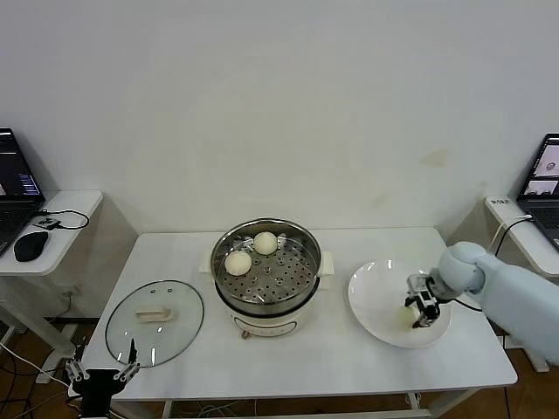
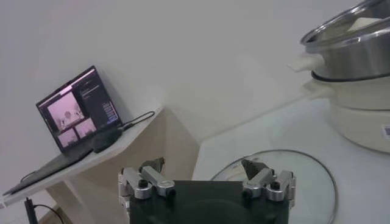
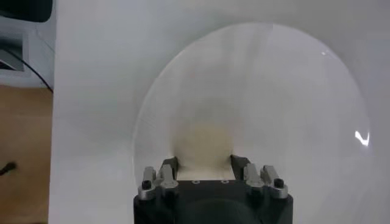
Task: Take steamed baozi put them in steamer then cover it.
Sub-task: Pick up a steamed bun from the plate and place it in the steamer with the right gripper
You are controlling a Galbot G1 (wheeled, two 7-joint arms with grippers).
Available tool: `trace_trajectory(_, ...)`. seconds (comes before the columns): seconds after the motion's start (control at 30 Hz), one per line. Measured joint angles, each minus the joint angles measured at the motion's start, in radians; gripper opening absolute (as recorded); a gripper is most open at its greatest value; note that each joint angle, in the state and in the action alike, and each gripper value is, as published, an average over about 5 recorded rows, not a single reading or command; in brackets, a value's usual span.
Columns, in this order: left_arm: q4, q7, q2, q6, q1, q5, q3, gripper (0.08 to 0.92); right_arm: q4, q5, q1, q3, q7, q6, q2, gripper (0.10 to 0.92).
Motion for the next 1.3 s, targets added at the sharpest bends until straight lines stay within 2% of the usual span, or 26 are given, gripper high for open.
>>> trace_trajectory(0.37,-0.002,0.003,0.007,0.003,-0.015,-0.007,0.011,0.823,-0.002,0.151,0.32,-0.153,-0.005,-0.015,0.049,0.568)
trace_trajectory(0.8,0.003,0.003,0.011,0.003,-0.016,-0.019,-0.01,0.823,-0.049,0.328,0.604,-0.326,0.049,-0.001,0.306,0.568)
trace_trajectory(1.03,0.002,0.002,0.006,0.002,-0.012,-0.023,-0.021,0.823,-0.094,0.353,0.62,-0.378,0.078,0.056,0.461,0.568)
trace_trajectory(1.3,0.005,-0.001,0.002,-0.001,-0.016,-0.029,-0.031,0.823,-0.147,0.308,0.591,-0.437,0.091,0.175,0.594,0.568)
